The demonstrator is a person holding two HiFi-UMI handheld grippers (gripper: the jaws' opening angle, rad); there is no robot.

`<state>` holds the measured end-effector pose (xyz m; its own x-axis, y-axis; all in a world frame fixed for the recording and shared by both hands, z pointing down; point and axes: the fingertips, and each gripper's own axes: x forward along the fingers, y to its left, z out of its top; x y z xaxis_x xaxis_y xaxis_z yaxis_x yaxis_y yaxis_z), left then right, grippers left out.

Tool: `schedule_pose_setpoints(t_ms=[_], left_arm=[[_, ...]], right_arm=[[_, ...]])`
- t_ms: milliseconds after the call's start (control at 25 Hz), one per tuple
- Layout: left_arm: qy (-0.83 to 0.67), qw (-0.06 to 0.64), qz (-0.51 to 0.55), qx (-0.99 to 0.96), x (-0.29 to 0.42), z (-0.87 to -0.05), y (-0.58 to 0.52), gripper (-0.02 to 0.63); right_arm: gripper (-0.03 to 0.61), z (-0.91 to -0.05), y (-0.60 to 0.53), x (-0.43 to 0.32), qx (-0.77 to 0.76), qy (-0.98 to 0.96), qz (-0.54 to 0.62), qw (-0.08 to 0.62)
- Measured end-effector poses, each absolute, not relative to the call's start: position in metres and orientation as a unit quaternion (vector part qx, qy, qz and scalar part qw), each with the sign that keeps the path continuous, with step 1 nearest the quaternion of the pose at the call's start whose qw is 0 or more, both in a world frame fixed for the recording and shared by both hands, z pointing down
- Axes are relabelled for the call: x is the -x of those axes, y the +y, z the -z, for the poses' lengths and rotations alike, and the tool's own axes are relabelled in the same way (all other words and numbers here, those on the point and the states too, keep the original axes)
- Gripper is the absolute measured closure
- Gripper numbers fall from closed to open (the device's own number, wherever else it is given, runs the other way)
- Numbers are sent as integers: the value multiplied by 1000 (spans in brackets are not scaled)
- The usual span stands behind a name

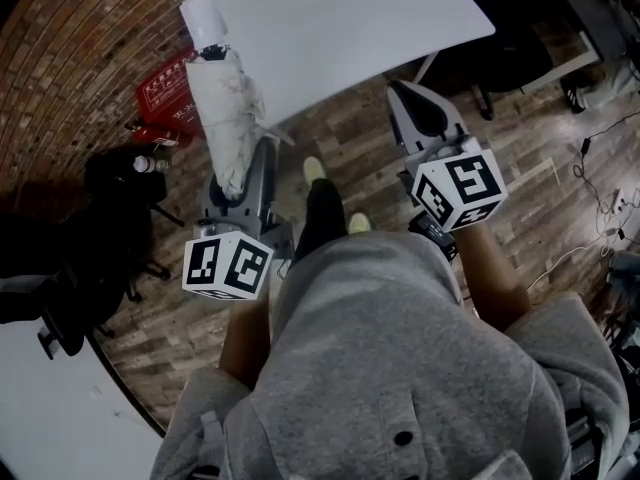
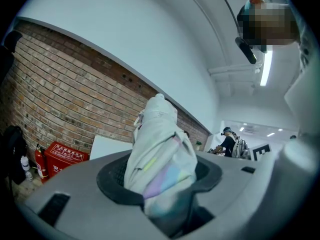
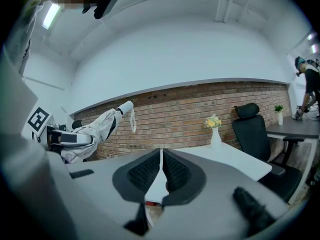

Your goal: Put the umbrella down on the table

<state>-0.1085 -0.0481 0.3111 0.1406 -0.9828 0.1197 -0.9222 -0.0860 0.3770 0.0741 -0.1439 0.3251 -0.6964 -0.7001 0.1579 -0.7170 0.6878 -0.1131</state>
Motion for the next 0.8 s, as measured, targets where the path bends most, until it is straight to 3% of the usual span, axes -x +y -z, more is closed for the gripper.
schedule_pose_setpoints(t_ms=[800], left_arm=[[-659, 211, 79, -718, 181, -324, -172, 373]], right_arm=[[548, -324, -270, 3, -375, -921, -87, 69]])
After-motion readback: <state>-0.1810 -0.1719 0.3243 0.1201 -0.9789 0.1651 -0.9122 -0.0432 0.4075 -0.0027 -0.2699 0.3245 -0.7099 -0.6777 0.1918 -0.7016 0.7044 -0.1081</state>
